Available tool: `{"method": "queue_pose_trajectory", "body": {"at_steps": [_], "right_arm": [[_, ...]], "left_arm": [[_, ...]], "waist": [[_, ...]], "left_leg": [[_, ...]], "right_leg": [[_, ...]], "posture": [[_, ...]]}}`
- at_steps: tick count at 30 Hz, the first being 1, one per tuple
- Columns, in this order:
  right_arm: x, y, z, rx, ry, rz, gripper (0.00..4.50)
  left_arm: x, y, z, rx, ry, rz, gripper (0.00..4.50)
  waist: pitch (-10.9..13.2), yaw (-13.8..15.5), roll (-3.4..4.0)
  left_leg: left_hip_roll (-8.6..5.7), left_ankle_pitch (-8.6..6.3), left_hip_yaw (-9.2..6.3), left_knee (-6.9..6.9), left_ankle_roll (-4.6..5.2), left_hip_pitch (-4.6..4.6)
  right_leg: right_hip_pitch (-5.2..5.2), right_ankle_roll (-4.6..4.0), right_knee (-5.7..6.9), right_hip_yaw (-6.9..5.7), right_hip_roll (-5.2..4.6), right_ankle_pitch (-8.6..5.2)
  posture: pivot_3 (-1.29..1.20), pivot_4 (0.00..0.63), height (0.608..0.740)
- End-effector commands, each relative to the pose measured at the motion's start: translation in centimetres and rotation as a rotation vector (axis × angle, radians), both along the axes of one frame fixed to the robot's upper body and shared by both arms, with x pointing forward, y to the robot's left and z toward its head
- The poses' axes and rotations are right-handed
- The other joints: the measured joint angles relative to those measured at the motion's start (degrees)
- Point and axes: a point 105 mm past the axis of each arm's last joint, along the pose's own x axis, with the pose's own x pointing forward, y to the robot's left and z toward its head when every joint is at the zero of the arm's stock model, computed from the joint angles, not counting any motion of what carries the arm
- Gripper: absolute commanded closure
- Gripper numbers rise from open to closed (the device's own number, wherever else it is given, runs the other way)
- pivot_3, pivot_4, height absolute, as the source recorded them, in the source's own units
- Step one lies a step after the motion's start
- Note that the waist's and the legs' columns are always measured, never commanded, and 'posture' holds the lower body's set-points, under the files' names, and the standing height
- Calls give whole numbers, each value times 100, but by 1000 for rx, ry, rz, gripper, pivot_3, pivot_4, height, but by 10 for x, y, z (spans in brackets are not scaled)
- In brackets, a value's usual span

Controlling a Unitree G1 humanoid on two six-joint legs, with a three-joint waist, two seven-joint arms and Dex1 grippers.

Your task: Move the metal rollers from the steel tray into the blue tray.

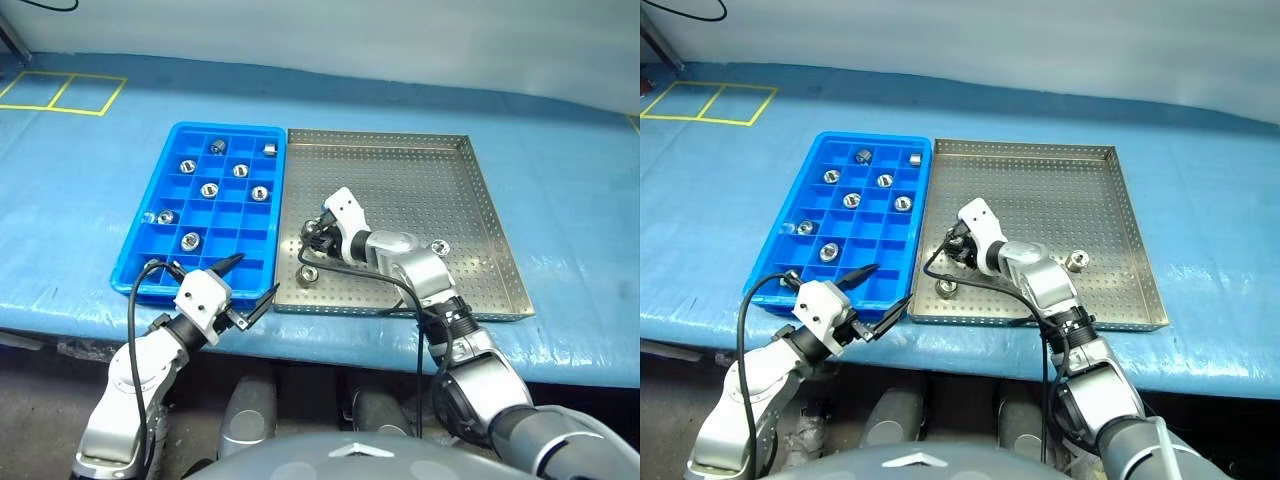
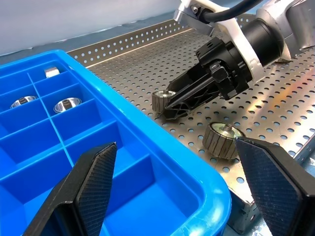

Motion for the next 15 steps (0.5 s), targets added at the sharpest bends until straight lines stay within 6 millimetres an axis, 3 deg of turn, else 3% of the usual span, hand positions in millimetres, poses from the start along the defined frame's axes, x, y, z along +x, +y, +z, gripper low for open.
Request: {"method": "queue_pose_trajectory", "body": {"at_steps": [1,4,8,15], "right_arm": [[6,5,42,67,-161,-22,2692],[8,16,64,98,-243,-52,2692],[1,46,85,145,-305,-5,2692],[-4,87,86,126,-340,80,2692]], "left_arm": [[0,6,9,-27,-46,38,263],[-1,11,11,-37,-55,66,263],[-4,18,12,-28,-55,89,263],[-11,24,14,-35,-51,115,263]], "waist": [[2,-14,3],[2,-22,3],[3,-43,5],[3,-9,5]], "left_leg": [[0,0,2,0,0,0],[1,0,0,0,0,1],[3,0,1,-4,0,1],[2,0,1,-9,0,1]], "right_leg": [[-1,0,0,1,0,0],[-2,0,2,1,2,0],[-5,-2,4,1,4,-1],[-6,-4,0,0,0,-2]], "posture": [[287,150,740],[293,150,740],[312,150,740],[333,150,740]]}}
